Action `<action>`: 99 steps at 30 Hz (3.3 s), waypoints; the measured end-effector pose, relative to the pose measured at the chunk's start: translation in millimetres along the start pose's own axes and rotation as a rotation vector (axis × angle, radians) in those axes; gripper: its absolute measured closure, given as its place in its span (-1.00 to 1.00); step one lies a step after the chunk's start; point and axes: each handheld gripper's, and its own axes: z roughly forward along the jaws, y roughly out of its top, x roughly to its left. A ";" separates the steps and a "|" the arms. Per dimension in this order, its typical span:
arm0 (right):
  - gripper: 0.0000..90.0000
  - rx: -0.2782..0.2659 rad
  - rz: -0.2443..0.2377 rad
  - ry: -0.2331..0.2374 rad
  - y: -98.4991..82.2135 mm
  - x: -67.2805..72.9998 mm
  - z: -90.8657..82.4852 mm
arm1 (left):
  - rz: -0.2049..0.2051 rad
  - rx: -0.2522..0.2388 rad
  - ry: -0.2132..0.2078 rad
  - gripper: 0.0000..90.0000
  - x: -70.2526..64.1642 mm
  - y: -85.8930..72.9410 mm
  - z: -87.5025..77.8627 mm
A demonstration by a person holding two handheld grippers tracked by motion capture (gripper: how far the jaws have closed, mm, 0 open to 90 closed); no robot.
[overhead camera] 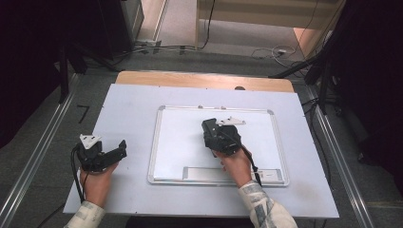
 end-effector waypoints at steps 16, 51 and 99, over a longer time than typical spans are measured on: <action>-0.18 0.001 0.028 -0.031 -7.7 -24.2 -14.5 | 0.002 0.001 -0.002 -0.83 -2.4 0.4 1.0; -0.18 -0.002 0.072 -0.106 -24.0 -62.0 -35.2 | 0.002 -0.001 -0.006 -0.83 -1.9 0.9 0.5; -0.18 0.003 0.187 -0.244 -50.2 -120.9 -56.3 | 0.001 -0.005 -0.008 -0.83 -2.8 1.0 -0.3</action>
